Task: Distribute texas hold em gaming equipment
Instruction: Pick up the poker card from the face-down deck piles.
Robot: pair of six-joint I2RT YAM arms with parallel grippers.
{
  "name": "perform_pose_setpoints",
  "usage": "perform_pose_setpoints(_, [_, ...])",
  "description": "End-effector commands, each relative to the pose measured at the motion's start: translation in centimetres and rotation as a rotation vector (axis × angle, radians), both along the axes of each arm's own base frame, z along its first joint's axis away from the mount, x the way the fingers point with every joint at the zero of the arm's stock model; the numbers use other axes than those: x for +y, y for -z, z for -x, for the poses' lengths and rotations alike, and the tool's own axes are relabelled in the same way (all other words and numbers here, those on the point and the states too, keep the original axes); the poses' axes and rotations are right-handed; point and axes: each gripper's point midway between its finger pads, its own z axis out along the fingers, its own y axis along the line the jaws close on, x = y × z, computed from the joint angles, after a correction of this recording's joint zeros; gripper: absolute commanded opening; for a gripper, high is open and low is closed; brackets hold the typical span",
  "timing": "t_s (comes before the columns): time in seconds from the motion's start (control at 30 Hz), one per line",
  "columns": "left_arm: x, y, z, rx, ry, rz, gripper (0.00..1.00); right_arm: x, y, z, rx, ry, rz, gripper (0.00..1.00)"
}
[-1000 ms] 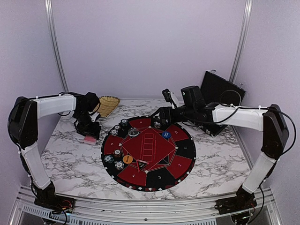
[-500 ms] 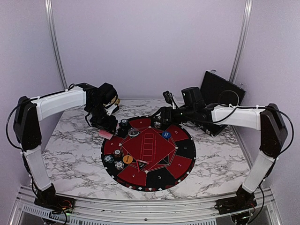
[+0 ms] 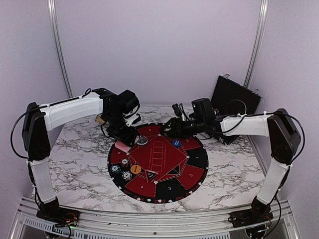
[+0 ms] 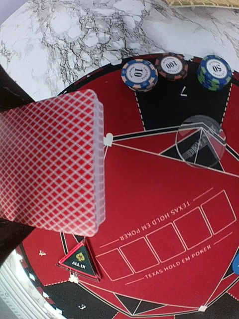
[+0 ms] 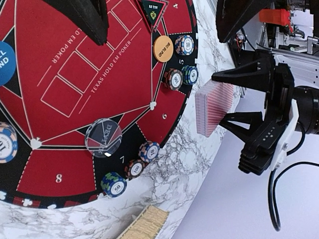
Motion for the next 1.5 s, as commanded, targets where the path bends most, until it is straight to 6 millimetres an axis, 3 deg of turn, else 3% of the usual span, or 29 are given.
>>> perform_pose_setpoints(0.0, [-1.5,-0.6,1.0,0.011,0.065,-0.005,0.5,0.7,0.1,0.0,0.049,-0.027,-0.071,0.71])
perform_pose_setpoints(0.57, [-4.9,-1.1,2.9,0.016,0.167,-0.002,0.5,2.6,2.3,1.4,0.215,-0.106,-0.218,0.68])
perform_pose_setpoints(1.47, [-5.6,-1.5,3.2,0.008,0.196,-0.007,0.5,6.0,2.0,3.3,0.258,-0.179,-0.278,0.69])
